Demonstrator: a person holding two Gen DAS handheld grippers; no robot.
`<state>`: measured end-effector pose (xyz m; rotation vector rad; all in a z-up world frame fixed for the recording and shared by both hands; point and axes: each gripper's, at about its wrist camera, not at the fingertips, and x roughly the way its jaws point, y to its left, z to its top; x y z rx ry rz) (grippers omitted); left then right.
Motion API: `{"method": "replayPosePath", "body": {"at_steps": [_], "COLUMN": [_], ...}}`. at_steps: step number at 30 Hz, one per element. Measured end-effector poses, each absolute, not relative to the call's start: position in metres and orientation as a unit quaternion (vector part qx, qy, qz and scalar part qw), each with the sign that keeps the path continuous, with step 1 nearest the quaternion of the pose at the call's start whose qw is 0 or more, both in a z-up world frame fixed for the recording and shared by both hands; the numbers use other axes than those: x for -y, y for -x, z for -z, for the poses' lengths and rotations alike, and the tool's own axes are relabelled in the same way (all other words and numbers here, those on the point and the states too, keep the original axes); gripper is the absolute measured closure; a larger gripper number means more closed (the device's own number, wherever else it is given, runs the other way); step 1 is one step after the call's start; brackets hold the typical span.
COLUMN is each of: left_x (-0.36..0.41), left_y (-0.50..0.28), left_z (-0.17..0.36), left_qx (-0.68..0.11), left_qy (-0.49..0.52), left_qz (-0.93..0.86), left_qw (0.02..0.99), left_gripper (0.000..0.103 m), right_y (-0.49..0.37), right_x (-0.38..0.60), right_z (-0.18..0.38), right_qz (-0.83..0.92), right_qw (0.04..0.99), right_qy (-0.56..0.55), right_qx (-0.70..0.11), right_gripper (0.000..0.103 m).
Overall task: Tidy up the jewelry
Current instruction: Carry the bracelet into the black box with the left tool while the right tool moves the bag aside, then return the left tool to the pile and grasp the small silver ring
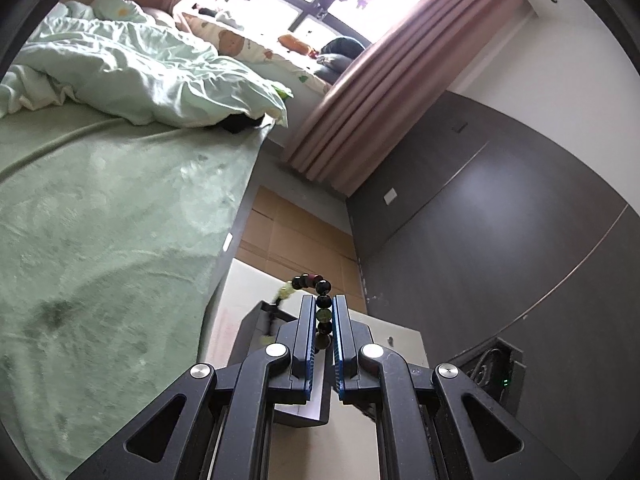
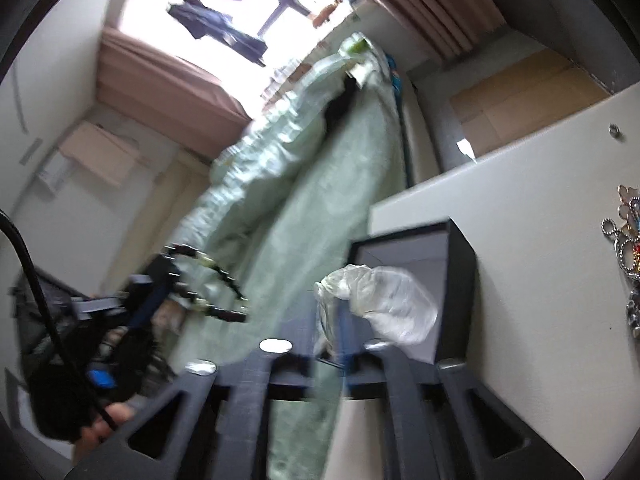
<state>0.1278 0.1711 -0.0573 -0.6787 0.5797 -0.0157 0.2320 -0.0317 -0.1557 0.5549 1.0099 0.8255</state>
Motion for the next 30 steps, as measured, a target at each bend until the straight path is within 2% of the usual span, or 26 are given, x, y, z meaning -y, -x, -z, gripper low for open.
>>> {"method": "replayPosePath", "body": {"at_steps": [1,10,16,19,21,24,30], "left_x": [-0.169,-0.143,-0.134,-0.134,-0.133,-0.125,-0.102], "left_y": [-0.13,-0.149,-0.167,-0.173,-0.173,-0.171,-0.174], "left_z": [0.059,0.076,0.1,0.111,0.113,0.107,0.1], "left_qx": [-0.283,-0.325,-0.389,-0.418,-0.419,-0.406,-0.403], "left_qy": [0.327,0.311,0.314,0.313,0.312,0.302,0.272], "left_qz": [0.009,0.026,0.003,-0.025,-0.028,-0.026,-0.008], "left_qw": [0.901,0.893,0.866,0.853,0.852,0.862,0.874], "left_gripper": [0.095,0.095,0.093,0.083,0.063,0.042,0.04], "right_y": [-0.232,-0.223,-0.213,-0.209,-0.209,-0.209,-0.212], "right_x": [0.035,0.087,0.12,0.133,0.141,0.155,0.186], "right_z": [0.156,0.132,0.12,0.118,0.115,0.11,0.106], "right_qz": [-0.375,-0.341,-0.319,-0.311,-0.305,-0.297,-0.268], "right_qw": [0.761,0.794,0.812,0.815,0.818,0.824,0.837], "right_qy": [-0.252,-0.245,-0.247,-0.251,-0.251,-0.252,-0.243], "right_qx": [-0.466,-0.44,-0.422,-0.42,-0.417,-0.412,-0.41], "right_gripper": [0.044,0.044,0.044,0.044,0.044,0.044,0.044]}}
